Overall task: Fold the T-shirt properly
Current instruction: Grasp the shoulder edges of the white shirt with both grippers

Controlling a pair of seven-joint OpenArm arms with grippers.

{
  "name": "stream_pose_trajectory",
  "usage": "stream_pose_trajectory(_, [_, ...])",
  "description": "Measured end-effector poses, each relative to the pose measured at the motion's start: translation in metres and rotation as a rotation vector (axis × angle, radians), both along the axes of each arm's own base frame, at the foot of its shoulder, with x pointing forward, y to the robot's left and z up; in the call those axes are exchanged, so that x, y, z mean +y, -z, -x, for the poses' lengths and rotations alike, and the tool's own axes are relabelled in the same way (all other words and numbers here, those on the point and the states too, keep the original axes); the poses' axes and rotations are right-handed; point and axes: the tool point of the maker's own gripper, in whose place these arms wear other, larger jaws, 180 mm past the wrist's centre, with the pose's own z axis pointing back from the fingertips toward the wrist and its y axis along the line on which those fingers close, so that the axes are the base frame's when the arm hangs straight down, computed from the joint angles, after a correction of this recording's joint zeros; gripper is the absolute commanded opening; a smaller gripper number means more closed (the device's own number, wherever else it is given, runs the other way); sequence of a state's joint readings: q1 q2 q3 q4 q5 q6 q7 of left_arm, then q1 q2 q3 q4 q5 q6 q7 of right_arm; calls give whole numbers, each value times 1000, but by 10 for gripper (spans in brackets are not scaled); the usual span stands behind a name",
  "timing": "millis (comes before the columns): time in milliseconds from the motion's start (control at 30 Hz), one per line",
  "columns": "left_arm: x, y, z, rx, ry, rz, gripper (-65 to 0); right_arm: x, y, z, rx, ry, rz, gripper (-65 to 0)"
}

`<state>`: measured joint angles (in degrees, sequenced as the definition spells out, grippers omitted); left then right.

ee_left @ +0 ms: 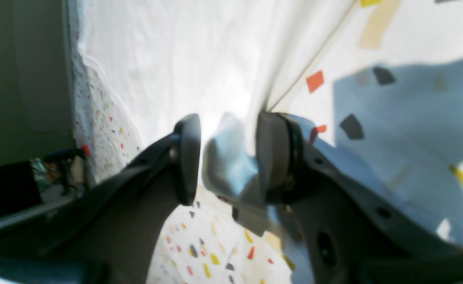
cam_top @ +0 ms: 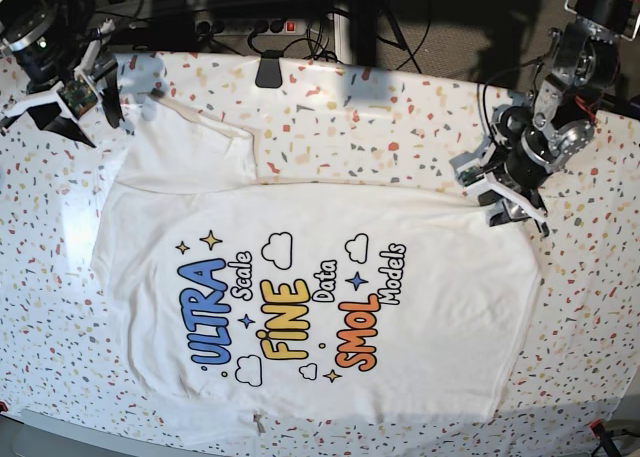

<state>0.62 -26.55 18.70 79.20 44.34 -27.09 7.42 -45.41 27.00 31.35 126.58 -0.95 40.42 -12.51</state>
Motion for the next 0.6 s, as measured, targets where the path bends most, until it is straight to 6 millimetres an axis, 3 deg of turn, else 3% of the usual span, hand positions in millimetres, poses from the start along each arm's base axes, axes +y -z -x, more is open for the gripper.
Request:
stream_pose_trajectory(100, [-1,3,3,4,16,-31,-444,0,0,0,0,0,0,-395])
stream_pose_trajectory(267, [-2,7,7,27,22,-38,-650,0,0,0,0,0,0,-395])
stream_pose_trajectory(433, [-5,8,8,38,-4,3,-650,-1,8,-2,38,-54,20,-395])
stream_pose_trajectory(600, [-8,6,5,21,-49,56,-650,-12,52,6,168,-130,126,-395])
